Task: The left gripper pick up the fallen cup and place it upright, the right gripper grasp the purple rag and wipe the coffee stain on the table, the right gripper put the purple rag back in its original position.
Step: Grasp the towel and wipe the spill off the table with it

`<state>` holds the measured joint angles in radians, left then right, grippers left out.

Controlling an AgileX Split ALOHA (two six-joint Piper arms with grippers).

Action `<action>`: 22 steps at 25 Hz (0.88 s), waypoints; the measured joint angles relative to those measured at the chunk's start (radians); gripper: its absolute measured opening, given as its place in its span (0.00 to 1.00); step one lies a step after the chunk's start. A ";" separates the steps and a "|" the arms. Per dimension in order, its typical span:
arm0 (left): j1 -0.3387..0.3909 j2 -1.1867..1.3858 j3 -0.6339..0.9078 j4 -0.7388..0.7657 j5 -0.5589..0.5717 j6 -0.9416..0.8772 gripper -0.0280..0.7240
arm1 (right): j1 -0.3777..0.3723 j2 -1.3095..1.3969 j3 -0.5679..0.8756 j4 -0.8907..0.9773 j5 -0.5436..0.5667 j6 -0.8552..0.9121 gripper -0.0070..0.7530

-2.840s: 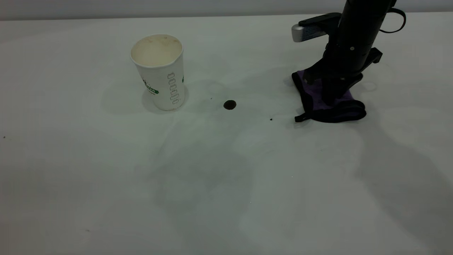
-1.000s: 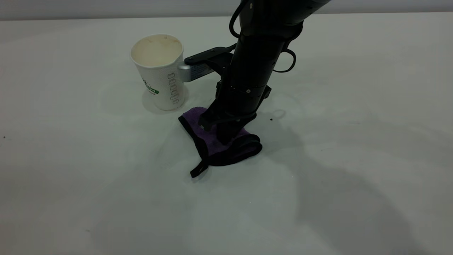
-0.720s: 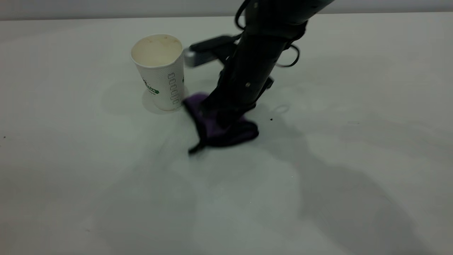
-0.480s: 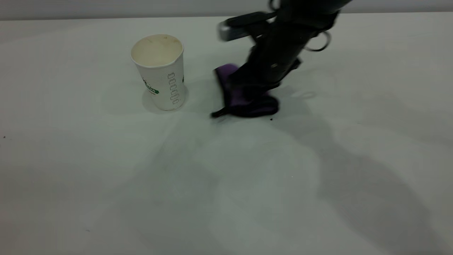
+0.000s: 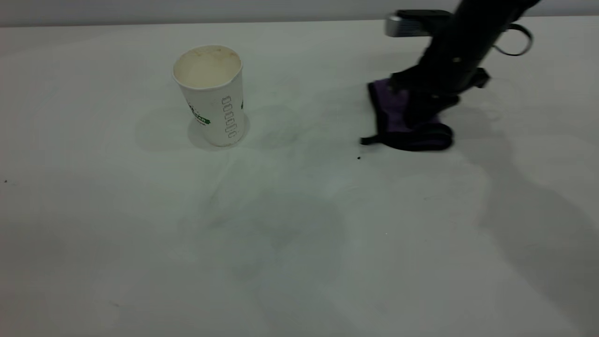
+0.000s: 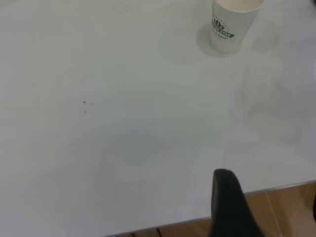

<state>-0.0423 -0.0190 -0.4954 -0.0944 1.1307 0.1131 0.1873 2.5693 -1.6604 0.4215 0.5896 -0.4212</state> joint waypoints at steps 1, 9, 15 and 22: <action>0.000 0.000 0.000 0.000 0.000 0.000 0.66 | -0.014 0.000 -0.001 -0.008 0.021 0.001 0.09; 0.000 0.000 0.000 0.000 0.000 0.000 0.66 | -0.076 0.000 -0.005 -0.036 0.159 0.022 0.19; 0.000 0.000 0.000 0.000 0.000 0.000 0.66 | -0.074 -0.004 -0.005 -0.049 0.280 0.019 0.49; 0.000 0.000 0.000 0.000 0.000 0.000 0.66 | -0.076 -0.125 0.006 -0.076 0.485 0.052 0.61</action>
<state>-0.0423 -0.0190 -0.4954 -0.0944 1.1307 0.1131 0.1118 2.4446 -1.6546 0.3458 1.0745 -0.3688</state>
